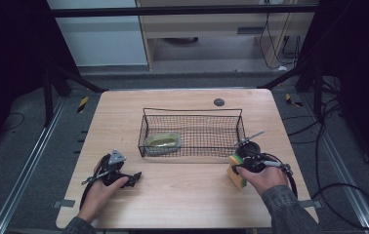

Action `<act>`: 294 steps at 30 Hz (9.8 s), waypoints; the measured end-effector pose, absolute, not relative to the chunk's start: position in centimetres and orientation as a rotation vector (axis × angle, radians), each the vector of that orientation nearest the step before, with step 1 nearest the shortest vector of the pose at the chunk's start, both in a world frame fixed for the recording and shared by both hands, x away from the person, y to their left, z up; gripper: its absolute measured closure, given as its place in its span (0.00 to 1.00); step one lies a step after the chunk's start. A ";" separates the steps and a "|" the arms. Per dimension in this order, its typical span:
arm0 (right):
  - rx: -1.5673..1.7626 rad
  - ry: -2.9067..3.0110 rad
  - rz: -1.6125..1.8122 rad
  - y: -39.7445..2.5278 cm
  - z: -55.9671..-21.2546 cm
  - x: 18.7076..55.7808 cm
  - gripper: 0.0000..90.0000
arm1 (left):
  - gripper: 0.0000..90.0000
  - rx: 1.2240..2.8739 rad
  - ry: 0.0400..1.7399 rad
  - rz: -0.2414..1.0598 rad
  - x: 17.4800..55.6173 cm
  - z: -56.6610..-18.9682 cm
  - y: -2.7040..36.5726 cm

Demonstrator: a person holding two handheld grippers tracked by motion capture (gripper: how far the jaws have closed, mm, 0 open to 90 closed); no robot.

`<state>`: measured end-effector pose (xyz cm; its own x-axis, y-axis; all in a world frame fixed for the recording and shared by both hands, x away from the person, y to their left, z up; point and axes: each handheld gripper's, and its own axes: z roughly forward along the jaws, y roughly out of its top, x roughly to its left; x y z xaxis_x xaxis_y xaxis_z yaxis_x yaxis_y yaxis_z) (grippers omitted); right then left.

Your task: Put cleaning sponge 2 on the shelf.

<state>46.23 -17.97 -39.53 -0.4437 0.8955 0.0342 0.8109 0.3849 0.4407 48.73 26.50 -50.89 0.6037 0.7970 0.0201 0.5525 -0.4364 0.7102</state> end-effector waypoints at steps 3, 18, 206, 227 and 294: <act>1.511 2.410 0.620 -19.1 -38.7 46.0 0.72 | 0.00 2.155 1.060 0.467 48.7 -50.9 26.5; 1.445 2.335 0.613 -23.3 -35.1 46.9 0.72 | 0.00 2.153 1.063 0.468 48.7 -50.9 26.5; 1.315 2.346 0.590 -16.4 -40.3 61.1 0.63 | 0.00 2.148 1.073 0.472 49.1 -50.9 26.4; 1.326 2.374 0.631 -15.6 -41.0 59.4 0.53 | 0.00 2.147 1.073 0.472 49.1 -50.9 26.4; 1.576 1.926 0.850 -25.8 -51.2 47.7 0.08 | 0.00 2.151 1.072 0.473 49.2 -50.9 26.4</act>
<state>47.73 -25.81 -51.23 -0.1999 0.9798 0.0040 0.6631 0.1323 0.7367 49.16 26.40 -50.89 0.5947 0.8037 0.0206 0.5572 -0.4305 0.7100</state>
